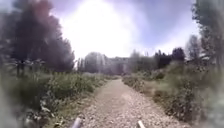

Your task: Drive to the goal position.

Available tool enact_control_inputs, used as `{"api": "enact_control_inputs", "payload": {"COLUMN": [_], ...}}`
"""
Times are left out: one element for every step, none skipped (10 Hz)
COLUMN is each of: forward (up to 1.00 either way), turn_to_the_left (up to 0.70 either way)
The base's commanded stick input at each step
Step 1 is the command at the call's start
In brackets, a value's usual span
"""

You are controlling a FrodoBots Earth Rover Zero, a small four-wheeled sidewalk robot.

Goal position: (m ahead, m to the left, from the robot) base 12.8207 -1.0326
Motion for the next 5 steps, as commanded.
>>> {"api": "enact_control_inputs", "payload": {"forward": [0.7,0.7,0.7,0.7,0.7], "turn_to_the_left": [-0.09,0.0,0.0,0.0,0.0]}}
